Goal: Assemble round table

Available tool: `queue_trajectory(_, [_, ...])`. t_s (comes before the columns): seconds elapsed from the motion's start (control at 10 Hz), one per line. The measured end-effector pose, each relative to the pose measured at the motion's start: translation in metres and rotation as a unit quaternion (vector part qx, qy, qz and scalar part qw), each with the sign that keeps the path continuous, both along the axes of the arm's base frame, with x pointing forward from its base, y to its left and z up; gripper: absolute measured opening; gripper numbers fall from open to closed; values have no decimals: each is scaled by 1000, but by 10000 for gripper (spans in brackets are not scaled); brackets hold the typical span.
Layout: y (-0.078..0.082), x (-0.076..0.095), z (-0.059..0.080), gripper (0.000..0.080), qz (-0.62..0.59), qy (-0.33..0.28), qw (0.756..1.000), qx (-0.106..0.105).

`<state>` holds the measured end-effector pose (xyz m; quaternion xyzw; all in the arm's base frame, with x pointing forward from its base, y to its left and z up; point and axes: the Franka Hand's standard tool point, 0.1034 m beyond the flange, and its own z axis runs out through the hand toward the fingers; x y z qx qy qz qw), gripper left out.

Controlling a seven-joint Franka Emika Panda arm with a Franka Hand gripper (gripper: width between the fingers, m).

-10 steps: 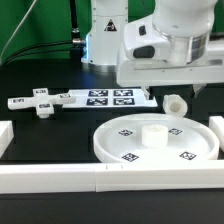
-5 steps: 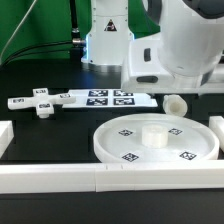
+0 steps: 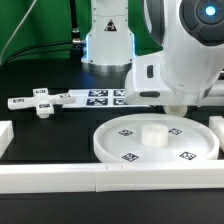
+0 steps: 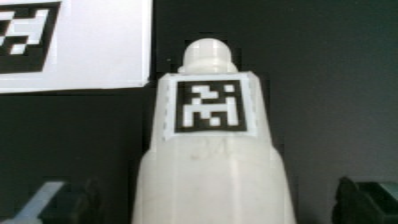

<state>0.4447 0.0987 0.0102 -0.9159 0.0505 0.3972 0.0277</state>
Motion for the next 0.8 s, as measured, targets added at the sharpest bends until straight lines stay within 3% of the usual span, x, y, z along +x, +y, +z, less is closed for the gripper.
queue_trajectory(0.2, [0, 0, 0, 649, 0, 0, 1000, 0])
queue_trajectory(0.4, [0, 1, 0, 404, 1, -1, 1000, 1])
queue_trajectory(0.7, [-1, 2, 2, 406, 21, -5, 1000, 19])
queue_trajectory(0.8, [0, 3, 9, 406, 27, -4, 999, 22])
